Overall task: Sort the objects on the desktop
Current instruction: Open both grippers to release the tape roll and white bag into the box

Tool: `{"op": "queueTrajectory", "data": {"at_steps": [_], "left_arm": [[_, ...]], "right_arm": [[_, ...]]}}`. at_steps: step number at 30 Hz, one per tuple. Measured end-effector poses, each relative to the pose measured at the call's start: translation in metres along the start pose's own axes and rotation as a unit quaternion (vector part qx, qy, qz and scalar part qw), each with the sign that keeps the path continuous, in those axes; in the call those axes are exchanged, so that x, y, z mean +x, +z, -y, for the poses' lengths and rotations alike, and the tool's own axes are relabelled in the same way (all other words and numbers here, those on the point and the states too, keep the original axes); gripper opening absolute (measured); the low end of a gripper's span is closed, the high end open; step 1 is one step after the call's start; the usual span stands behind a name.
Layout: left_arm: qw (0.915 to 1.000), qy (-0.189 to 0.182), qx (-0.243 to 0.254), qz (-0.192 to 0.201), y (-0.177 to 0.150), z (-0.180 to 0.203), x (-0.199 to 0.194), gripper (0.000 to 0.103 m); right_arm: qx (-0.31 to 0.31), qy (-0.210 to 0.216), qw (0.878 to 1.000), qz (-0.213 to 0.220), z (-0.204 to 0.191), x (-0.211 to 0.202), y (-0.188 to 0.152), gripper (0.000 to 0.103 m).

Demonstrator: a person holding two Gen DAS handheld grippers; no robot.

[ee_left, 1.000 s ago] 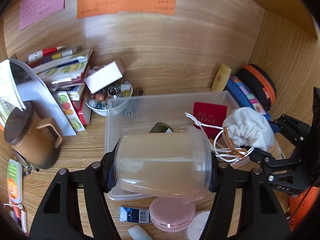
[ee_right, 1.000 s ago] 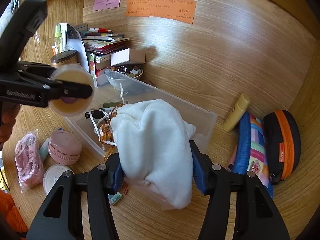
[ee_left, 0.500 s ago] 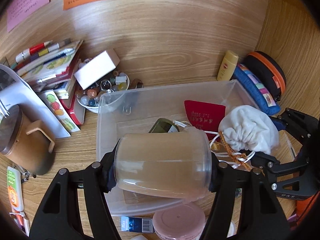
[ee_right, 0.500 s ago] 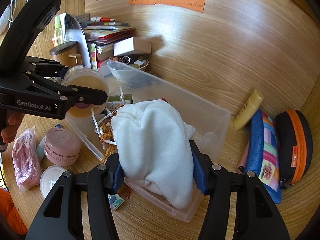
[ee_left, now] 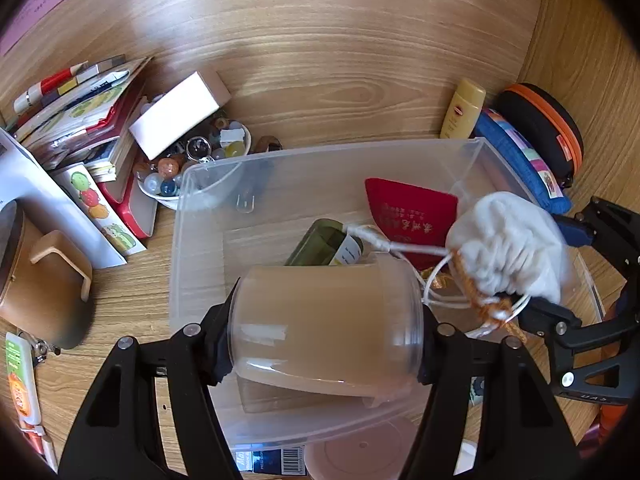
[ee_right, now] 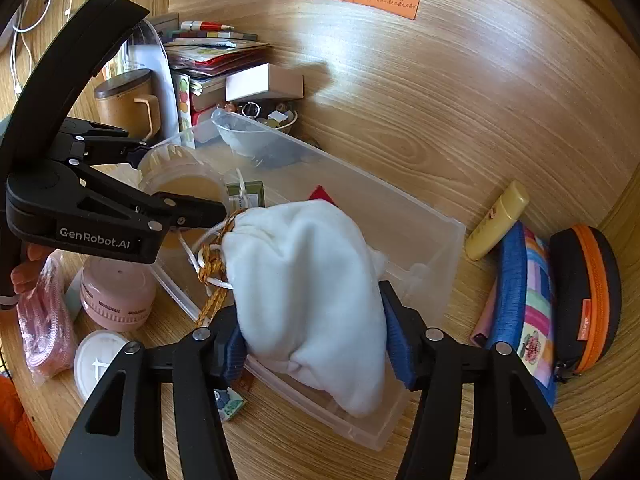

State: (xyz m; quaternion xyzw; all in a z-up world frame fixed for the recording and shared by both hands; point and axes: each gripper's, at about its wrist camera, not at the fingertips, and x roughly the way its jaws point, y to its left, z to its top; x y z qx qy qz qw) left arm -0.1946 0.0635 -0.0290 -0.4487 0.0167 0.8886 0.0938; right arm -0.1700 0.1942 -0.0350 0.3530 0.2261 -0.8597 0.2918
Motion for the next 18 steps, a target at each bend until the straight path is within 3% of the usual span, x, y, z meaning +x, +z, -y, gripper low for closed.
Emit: {"op": "queueTrajectory", "data": {"at_steps": [9, 18], "left_arm": [[1.0, 0.001, 0.0, -0.007, -0.002, -0.003, 0.002, 0.065], [1.0, 0.003, 0.005, -0.006, -0.003, -0.003, -0.001, 0.066]], "right_arm": [[0.004, -0.006, 1.0, -0.007, -0.001, -0.009, 0.001, 0.055], [0.025, -0.008, 1.0, 0.0, 0.003, -0.022, -0.006, 0.064]]}}
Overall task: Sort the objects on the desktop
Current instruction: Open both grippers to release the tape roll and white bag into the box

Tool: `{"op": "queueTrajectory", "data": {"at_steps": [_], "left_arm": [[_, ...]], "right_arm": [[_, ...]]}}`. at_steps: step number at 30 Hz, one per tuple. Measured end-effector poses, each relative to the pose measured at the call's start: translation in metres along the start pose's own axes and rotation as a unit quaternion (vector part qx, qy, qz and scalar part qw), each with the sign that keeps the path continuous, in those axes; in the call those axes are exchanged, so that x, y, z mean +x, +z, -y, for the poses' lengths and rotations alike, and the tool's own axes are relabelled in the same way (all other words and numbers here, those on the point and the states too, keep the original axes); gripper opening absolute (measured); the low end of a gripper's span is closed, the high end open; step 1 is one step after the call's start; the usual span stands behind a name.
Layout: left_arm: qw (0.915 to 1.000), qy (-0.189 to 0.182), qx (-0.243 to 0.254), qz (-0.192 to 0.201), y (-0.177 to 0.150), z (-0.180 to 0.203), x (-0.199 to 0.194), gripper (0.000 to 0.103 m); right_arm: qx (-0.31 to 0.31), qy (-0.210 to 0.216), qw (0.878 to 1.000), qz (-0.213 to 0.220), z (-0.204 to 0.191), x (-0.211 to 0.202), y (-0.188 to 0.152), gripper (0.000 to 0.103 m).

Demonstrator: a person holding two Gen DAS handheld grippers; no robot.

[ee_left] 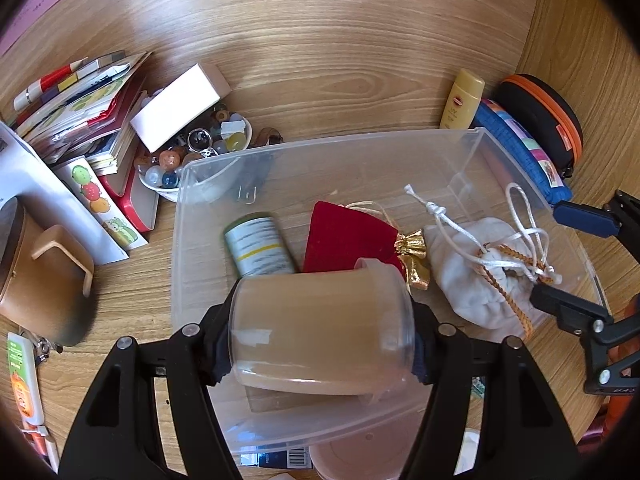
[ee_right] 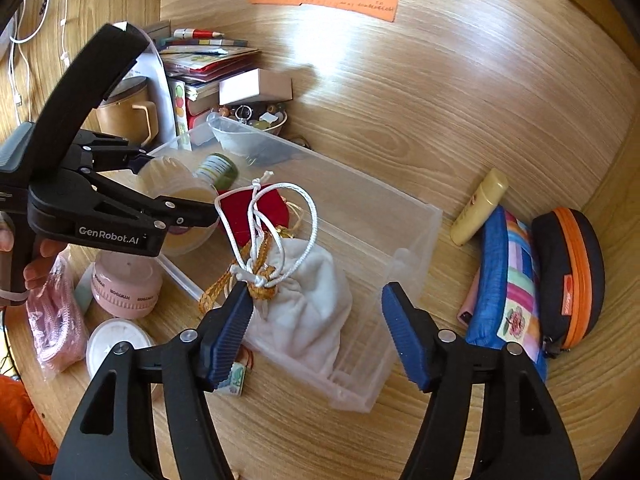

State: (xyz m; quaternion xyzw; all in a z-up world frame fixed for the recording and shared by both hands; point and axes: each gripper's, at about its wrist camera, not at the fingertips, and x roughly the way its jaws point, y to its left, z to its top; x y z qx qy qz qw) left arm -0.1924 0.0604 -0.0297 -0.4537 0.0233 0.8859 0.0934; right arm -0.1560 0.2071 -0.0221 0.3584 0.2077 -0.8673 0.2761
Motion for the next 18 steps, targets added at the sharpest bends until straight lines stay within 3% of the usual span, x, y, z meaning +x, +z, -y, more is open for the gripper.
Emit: {"op": "queueTrajectory", "data": {"at_steps": [10, 18], "left_arm": [[1.0, -0.004, 0.002, 0.009, 0.002, -0.003, -0.014, 0.067], [0.9957, 0.023, 0.029, 0.085, -0.001, 0.005, -0.067, 0.068]], "right_arm": [[0.023, -0.002, 1.0, 0.018, 0.002, -0.014, -0.007, 0.065], [0.033, -0.004, 0.999, 0.042, -0.005, -0.031, -0.01, 0.072]]}}
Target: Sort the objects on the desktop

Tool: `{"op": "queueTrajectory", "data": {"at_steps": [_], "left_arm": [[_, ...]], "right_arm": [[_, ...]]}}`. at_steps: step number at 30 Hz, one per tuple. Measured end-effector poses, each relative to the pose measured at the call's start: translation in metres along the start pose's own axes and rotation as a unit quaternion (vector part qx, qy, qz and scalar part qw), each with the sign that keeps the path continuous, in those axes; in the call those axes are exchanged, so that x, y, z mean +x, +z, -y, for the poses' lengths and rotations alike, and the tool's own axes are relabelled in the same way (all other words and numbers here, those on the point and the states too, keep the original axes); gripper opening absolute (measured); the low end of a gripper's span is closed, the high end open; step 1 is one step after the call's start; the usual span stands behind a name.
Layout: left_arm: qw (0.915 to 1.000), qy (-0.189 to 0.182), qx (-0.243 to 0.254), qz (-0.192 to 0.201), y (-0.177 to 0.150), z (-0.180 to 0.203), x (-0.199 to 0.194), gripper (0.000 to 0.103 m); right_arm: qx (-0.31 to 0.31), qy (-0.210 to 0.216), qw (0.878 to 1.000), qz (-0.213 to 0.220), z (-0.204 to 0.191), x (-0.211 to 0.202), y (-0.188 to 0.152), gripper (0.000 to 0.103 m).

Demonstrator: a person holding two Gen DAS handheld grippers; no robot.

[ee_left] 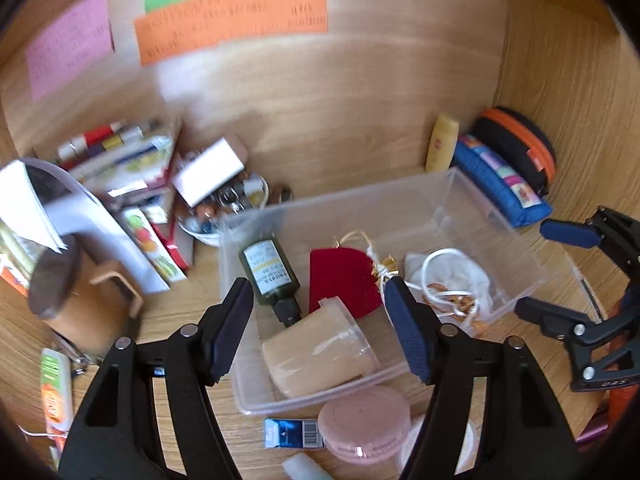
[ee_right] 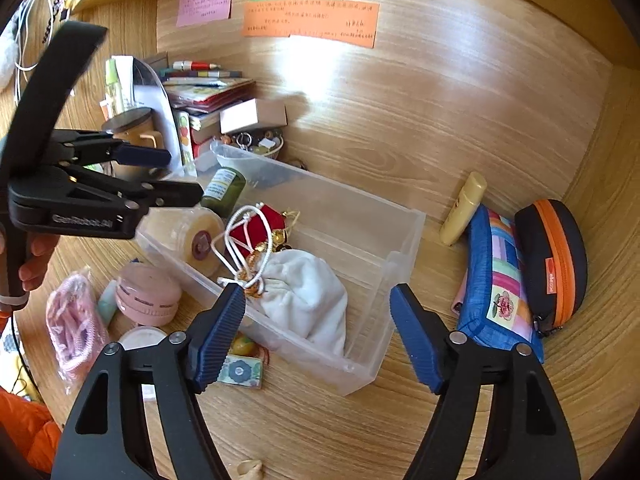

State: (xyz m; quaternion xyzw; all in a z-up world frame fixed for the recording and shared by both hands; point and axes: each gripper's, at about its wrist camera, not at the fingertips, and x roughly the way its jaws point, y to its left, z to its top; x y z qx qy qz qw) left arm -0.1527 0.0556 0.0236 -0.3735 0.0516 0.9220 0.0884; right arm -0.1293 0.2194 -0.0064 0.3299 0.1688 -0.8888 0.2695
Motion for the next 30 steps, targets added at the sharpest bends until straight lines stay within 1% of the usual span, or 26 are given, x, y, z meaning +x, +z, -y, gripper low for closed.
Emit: {"op": "queueTrajectory", "data": {"at_steps": [1, 2, 5, 6, 11, 15, 21, 26, 30], "left_arm": [[1.0, 0.004, 0.002, 0.008, 0.0, 0.0, -0.007, 0.07], [0.9999, 0.008, 0.004, 0.013, 0.0, 0.0, -0.012, 0.073], [0.9992, 0.023, 0.005, 0.032, -0.005, -0.001, -0.028, 0.078], [0.999, 0.027, 0.005, 0.036, -0.007, -0.001, -0.032, 0.079], [0.9977, 0.04, 0.002, 0.054, -0.021, -0.005, -0.054, 0.091], [0.997, 0.049, 0.001, 0.06, -0.035, -0.009, -0.066, 0.094], [0.9973, 0.058, -0.001, 0.046, -0.063, -0.017, -0.072, 0.095], [0.9983, 0.056, -0.015, 0.011, -0.089, -0.026, -0.063, 0.095], [0.9982, 0.047, -0.034, -0.014, -0.108, -0.029, -0.057, 0.095]], "right_arm": [[0.001, -0.001, 1.0, 0.003, -0.001, -0.003, 0.0, 0.073], [0.003, -0.003, 1.0, 0.006, -0.002, -0.006, -0.001, 0.075], [0.006, -0.01, 1.0, 0.02, -0.005, -0.018, -0.003, 0.081], [0.007, -0.012, 1.0, 0.024, -0.006, -0.022, -0.003, 0.082], [0.013, -0.022, 0.999, 0.033, -0.01, -0.035, -0.009, 0.083], [0.024, -0.03, 0.999, 0.038, -0.012, -0.044, -0.018, 0.086], [0.038, -0.04, 0.998, 0.027, -0.015, -0.051, -0.036, 0.086], [0.051, -0.047, 0.998, 0.013, -0.015, -0.053, -0.053, 0.086], [0.067, -0.048, 0.997, 0.0, -0.015, -0.05, -0.066, 0.086]]}}
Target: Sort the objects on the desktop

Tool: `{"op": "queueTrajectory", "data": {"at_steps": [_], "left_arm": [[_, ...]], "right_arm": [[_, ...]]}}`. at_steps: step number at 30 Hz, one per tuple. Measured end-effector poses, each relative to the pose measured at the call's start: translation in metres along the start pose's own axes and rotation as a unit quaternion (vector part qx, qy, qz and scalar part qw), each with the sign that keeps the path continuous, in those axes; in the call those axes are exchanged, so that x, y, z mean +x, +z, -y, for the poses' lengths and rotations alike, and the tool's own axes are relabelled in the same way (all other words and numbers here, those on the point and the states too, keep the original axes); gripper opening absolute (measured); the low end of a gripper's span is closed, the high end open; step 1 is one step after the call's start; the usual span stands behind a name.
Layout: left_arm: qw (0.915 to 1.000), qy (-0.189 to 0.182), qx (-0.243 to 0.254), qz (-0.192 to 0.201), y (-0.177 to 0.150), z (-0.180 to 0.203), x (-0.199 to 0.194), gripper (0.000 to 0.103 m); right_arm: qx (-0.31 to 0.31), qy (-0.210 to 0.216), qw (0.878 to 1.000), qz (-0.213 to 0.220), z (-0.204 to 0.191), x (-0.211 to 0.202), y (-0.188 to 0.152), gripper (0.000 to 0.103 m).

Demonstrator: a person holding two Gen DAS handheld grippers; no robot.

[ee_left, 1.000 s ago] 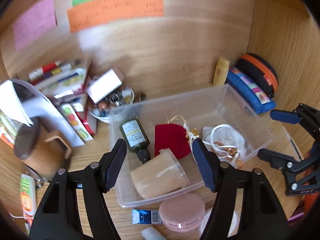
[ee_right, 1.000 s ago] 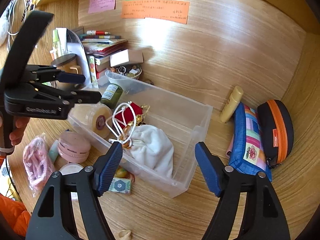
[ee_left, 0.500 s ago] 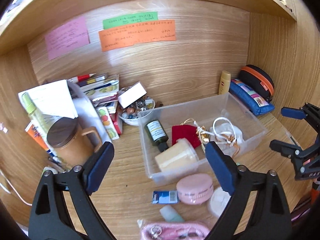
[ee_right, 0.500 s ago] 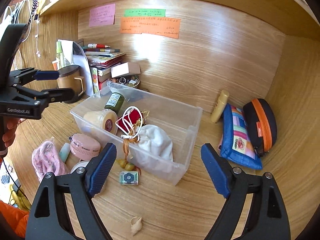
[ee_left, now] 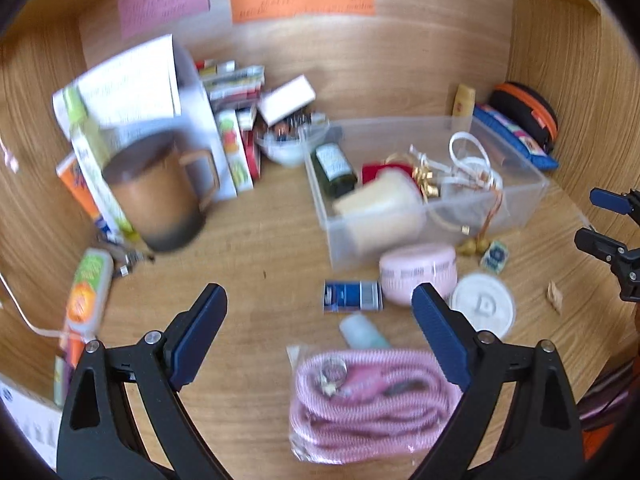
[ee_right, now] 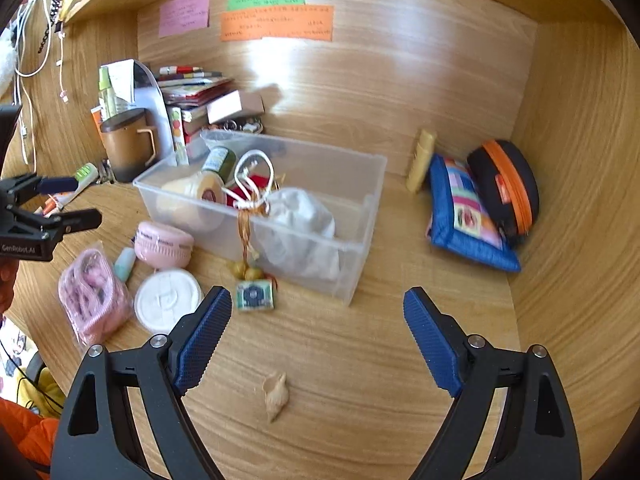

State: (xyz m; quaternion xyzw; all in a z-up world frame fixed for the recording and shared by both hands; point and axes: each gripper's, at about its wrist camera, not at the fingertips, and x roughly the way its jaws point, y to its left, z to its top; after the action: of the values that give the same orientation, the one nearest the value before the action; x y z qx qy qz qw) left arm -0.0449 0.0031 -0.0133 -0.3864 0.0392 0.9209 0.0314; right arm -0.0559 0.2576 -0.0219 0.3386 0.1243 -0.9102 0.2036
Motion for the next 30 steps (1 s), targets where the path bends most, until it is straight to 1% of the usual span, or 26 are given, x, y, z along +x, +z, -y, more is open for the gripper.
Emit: {"op": "queueTrajectory", "data": {"at_steps": [6, 7, 10, 14, 17, 19, 21, 23, 30], "left_arm": [[0.9996, -0.017, -0.01, -0.019, -0.021, 0.008, 0.003, 0.095], [0.9994, -0.025, -0.011, -0.023, -0.026, 0.011, 0.004, 0.095], [0.9986, -0.042, -0.008, -0.03, -0.034, 0.019, 0.004, 0.095], [0.9981, -0.05, 0.001, -0.036, -0.041, 0.029, 0.006, 0.095], [0.9982, -0.046, -0.001, -0.04, -0.044, 0.03, 0.009, 0.095], [0.9984, -0.044, -0.003, -0.036, -0.045, 0.03, 0.008, 0.096], [0.9984, -0.044, -0.004, -0.035, -0.046, 0.03, 0.008, 0.096], [0.9984, -0.044, -0.006, -0.034, -0.047, 0.03, 0.008, 0.1], [0.9984, -0.046, 0.0, -0.031, -0.051, 0.035, 0.007, 0.1]], "right_arm": [[0.028, 0.004, 0.999, -0.03, 0.003, 0.012, -0.02, 0.086], [0.031, 0.004, 0.999, -0.034, 0.003, 0.013, -0.023, 0.086], [0.035, 0.006, 0.998, -0.045, 0.002, 0.017, -0.03, 0.086], [0.032, 0.01, 0.998, -0.058, -0.001, 0.021, -0.038, 0.086], [0.03, 0.014, 0.997, -0.071, -0.004, 0.025, -0.044, 0.086], [0.03, 0.017, 0.997, -0.075, -0.005, 0.026, -0.048, 0.086], [0.032, 0.019, 0.996, -0.076, -0.006, 0.027, -0.052, 0.086], [0.036, 0.022, 0.996, -0.075, -0.006, 0.028, -0.055, 0.086], [0.03, 0.02, 0.997, -0.068, -0.009, 0.027, -0.055, 0.086]]}}
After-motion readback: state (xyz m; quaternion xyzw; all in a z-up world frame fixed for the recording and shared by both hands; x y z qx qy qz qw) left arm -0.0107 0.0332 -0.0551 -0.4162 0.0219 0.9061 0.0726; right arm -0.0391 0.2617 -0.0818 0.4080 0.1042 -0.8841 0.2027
